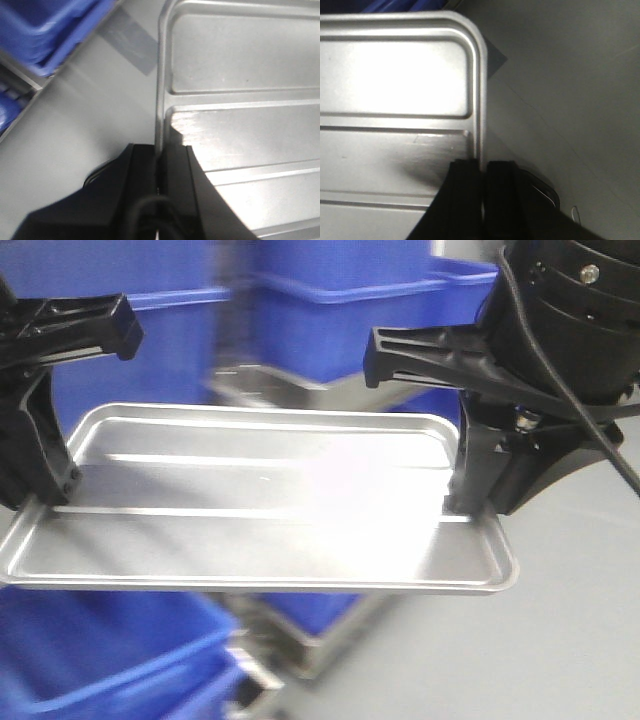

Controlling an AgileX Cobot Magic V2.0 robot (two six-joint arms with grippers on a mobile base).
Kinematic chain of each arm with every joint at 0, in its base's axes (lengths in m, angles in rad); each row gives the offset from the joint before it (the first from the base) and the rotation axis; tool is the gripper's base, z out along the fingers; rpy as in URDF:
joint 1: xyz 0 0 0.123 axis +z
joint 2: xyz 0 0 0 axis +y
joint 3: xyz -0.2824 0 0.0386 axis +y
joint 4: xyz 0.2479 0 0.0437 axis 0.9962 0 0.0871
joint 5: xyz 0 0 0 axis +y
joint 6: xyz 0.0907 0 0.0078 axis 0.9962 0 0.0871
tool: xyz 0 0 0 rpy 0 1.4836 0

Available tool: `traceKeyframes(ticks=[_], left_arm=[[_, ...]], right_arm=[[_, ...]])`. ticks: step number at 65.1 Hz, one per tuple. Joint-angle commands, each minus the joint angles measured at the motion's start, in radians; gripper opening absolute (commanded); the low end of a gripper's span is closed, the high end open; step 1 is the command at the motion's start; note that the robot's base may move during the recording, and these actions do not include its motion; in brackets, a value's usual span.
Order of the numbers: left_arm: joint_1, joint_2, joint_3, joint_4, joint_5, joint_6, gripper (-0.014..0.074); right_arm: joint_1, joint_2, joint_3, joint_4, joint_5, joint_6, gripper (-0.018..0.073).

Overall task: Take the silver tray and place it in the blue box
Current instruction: 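Carry the tray in both grippers while the base turns away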

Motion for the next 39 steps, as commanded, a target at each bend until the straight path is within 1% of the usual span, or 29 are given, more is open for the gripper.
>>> traceKeyframes(ticks=[1,39], left_arm=[[-0.004,-0.028,-0.019,0.042,0.019,0.006,-0.0104],[-0.004,-0.028,-0.019,0.042,0.021,0.006,-0.0104]], right_arm=[[-0.008,-0.037,-0.021,-0.058,0.017,-0.009,0.0060],[-0.008,-0.037,-0.021,-0.058,0.017,-0.009,0.0060]])
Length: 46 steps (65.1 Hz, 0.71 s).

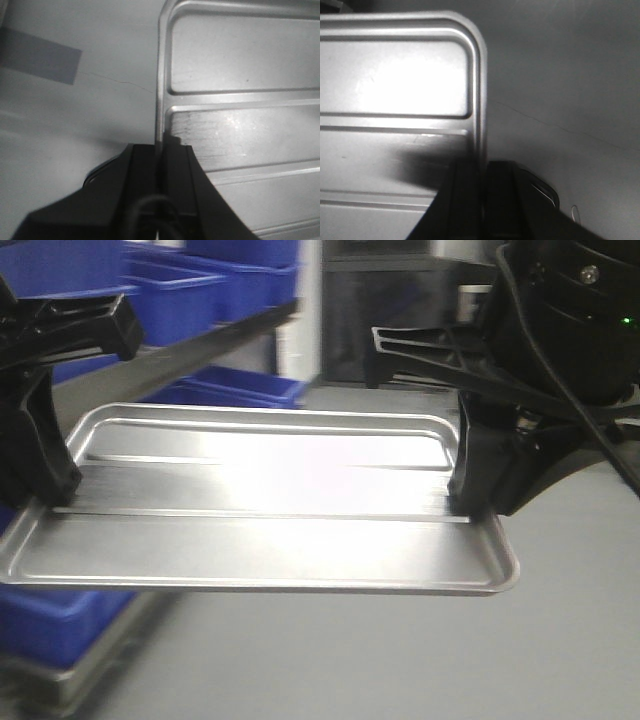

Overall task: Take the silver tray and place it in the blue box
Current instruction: 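Carry the tray in both grippers while the base turns away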

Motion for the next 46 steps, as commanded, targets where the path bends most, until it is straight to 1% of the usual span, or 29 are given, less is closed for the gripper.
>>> traceKeyframes(ticks=[1,46], left_arm=[[-0.004,-0.028,-0.019,0.044,0.021,0.006,-0.0104],[-0.004,-0.028,-0.019,0.044,0.021,0.006,-0.0104]], right_arm=[[-0.008,-0.037,-0.021,-0.058,0.016,-0.009,0.0060],[-0.008,-0.037,-0.021,-0.058,0.016,-0.009,0.0060]])
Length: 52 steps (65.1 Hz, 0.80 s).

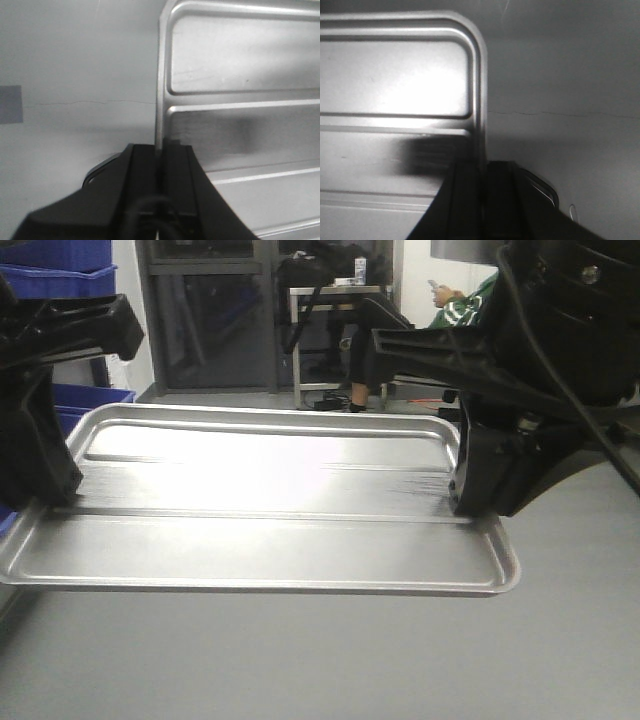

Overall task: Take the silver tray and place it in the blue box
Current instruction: 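Carry the tray in both grippers while the base turns away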

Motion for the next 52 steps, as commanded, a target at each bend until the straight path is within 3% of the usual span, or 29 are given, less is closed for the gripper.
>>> traceKeyframes(ticks=[1,52], left_arm=[[-0.004,-0.028,-0.019,0.047,0.021,0.005,-0.0104],[-0.004,-0.028,-0.019,0.045,0.023,0.005,-0.0104]], right_arm=[[-0.008,-0.037,-0.021,-0.058,0.013,-0.009,0.0060],[-0.008,-0.037,-0.021,-0.058,0.013,-0.009,0.0060]])
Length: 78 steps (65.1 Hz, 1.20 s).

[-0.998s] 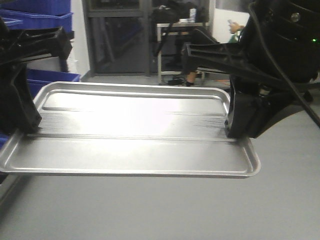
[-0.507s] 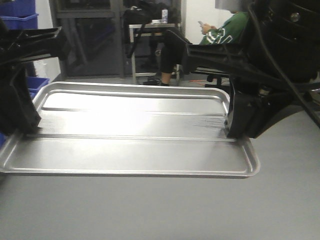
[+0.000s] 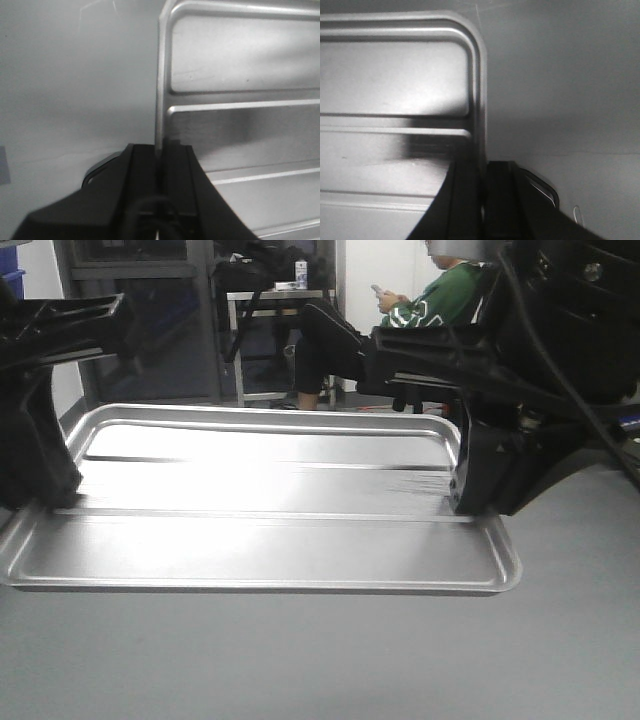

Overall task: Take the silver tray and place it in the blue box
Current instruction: 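Carry the tray in both grippers while the base turns away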

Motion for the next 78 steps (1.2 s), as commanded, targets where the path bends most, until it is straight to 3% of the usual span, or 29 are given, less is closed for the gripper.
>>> traceKeyframes(ticks=[1,78], left_arm=[[-0.004,-0.028,-0.019,0.047,0.023,0.005,-0.0104],[-0.004,-0.028,-0.019,0.047,0.022,0.005,-0.0104]], right_arm=[[-0.008,-0.035,-0.021,-0.058,0.013,-0.008,0.0060],[-0.009,-0.033,-0.021,-0.058,0.016,-0.008,0.0060]])
